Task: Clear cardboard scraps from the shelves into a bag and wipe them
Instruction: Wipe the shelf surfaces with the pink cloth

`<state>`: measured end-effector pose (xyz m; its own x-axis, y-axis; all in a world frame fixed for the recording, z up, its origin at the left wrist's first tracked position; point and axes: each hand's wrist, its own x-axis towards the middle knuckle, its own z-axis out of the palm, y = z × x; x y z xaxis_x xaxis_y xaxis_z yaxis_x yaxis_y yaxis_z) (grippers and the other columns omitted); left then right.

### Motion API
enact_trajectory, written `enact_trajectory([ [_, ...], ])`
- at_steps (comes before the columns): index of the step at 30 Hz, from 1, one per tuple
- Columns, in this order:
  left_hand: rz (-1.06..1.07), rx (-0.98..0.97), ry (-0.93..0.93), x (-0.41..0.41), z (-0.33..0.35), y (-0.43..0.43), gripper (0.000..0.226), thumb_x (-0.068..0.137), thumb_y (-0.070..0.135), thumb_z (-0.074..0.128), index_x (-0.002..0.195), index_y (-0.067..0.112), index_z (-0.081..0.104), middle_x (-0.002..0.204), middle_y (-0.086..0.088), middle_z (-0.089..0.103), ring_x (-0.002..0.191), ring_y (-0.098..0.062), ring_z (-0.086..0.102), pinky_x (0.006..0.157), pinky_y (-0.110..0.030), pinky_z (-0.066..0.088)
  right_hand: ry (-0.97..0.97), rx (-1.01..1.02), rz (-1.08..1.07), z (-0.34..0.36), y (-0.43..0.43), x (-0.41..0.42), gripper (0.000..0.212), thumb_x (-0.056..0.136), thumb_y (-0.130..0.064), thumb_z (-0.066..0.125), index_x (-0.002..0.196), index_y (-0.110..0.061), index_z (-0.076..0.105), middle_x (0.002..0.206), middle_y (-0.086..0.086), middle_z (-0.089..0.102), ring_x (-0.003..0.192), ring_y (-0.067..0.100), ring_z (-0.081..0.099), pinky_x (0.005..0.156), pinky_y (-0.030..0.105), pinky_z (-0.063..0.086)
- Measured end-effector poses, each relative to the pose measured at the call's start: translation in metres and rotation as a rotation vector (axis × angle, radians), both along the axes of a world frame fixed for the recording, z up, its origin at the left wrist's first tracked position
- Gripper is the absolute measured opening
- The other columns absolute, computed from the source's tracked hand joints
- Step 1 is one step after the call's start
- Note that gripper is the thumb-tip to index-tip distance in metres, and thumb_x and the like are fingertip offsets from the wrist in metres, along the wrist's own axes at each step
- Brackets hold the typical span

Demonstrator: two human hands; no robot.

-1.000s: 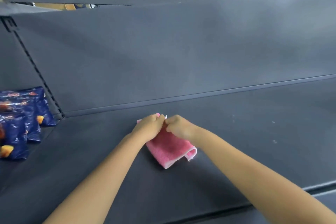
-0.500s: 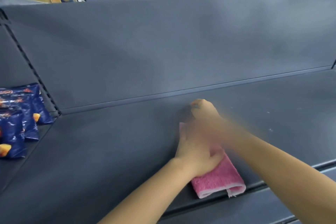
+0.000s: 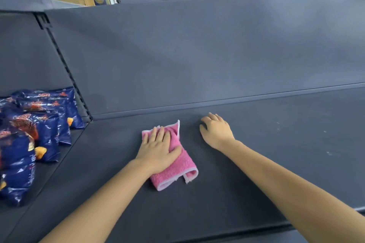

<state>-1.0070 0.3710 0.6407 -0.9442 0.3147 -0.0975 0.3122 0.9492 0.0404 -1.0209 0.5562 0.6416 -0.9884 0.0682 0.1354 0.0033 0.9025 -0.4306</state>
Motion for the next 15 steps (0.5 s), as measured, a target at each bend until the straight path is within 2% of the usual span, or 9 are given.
enact_trajectory([
  [4,0.035,0.027,0.016,-0.047,0.004,0.027,0.066,0.096,0.049,0.02,0.149,0.011,0.009,0.159,-0.008,0.001,0.147,-0.025,-0.005,0.119,-0.045,0.0,0.115,-0.028,-0.008,-0.005,0.002,-0.001,0.04,0.1,-0.024,0.031,0.135,-0.01,0.042,0.154,0.011,0.023,0.144,0.027,0.012,0.114,0.033,0.012],
  [8,0.031,0.024,0.01,-0.08,0.005,0.07,0.069,0.096,0.049,0.021,0.15,0.01,0.006,0.159,-0.007,0.003,0.147,-0.026,-0.004,0.119,-0.044,-0.001,0.2,-0.012,-0.035,-0.009,0.0,-0.005,0.04,0.1,-0.028,0.029,0.132,-0.008,0.043,0.155,0.012,0.018,0.145,0.025,0.01,0.114,0.03,0.008],
  [12,-0.071,-0.084,-0.009,-0.087,0.006,0.097,0.075,0.094,0.042,0.038,0.15,0.011,-0.002,0.159,-0.006,-0.003,0.146,-0.025,-0.009,0.119,-0.044,-0.003,0.239,0.008,-0.037,-0.009,-0.002,-0.006,0.047,0.1,-0.032,0.025,0.141,-0.009,0.033,0.156,0.011,0.015,0.145,0.023,0.009,0.115,0.03,0.005],
  [15,-0.159,-0.089,-0.015,-0.072,0.004,0.094,0.084,0.091,0.044,0.045,0.15,0.014,-0.007,0.158,-0.005,-0.006,0.146,-0.024,-0.013,0.118,-0.043,-0.005,0.253,-0.006,-0.007,-0.005,-0.002,-0.001,0.045,0.099,-0.032,0.03,0.137,-0.009,0.039,0.156,0.01,0.018,0.145,0.022,0.011,0.114,0.029,0.007],
])
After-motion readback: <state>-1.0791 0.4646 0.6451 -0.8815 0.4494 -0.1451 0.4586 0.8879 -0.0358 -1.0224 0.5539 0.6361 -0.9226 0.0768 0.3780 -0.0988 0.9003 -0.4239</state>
